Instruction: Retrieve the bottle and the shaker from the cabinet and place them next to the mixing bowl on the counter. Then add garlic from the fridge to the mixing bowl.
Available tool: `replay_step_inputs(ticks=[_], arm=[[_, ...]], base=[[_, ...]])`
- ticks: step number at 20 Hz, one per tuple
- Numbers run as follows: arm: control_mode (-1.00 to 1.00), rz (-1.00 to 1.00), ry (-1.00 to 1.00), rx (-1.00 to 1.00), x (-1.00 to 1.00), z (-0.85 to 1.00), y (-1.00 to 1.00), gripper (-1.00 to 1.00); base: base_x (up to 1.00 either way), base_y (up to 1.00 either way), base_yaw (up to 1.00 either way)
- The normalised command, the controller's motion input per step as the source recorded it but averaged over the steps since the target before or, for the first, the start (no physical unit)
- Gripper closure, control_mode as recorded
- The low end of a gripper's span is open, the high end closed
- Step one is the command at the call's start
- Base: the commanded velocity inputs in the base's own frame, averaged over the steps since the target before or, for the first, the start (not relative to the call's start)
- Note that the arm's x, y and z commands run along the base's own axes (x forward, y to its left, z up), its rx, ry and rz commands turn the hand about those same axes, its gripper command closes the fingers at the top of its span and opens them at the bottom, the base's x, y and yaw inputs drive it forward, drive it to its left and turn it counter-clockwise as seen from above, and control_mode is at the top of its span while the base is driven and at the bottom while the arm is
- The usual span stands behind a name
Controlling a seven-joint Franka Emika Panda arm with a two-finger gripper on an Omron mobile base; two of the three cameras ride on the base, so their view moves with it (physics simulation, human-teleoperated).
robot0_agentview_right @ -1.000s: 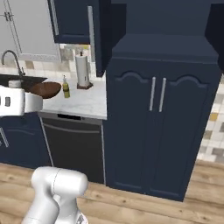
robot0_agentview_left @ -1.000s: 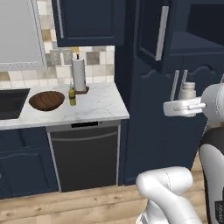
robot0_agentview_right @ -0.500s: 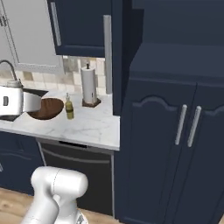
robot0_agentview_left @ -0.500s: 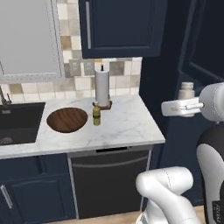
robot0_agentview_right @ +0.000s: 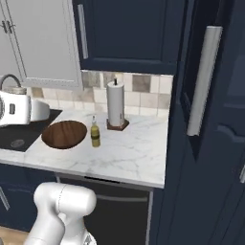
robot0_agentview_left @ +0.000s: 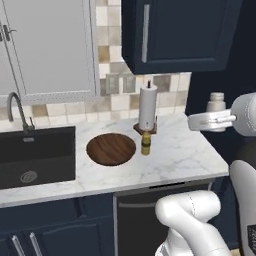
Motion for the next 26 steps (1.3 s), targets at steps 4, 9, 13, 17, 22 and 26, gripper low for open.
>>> replay_step_inputs(ticks=[4,9,13,17,22,26], arm=[[1.00,0.00,0.00,0.00,0.00,0.00,0.00,1.00],[1.00,0.00,0.00,0.00,0.00,0.00,0.00,1.00],[1.00,0.00,0.00,0.00,0.00,0.00,0.00,1.00],[1.00,0.00,0.00,0.00,0.00,0.00,0.00,1.00],[1.00,0.00,0.00,0.00,0.00,0.00,0.00,1.00],[1.00,0.00,0.00,0.00,0.00,0.00,0.00,1.00]], base=[[0.01,0.23,0.00],[0.28,0.00,-0.07],[0.57,0.01,-0.28],[0.27,0.03,-0.16],[0.00,0.00,0.00],[0.00,0.00,0.00]])
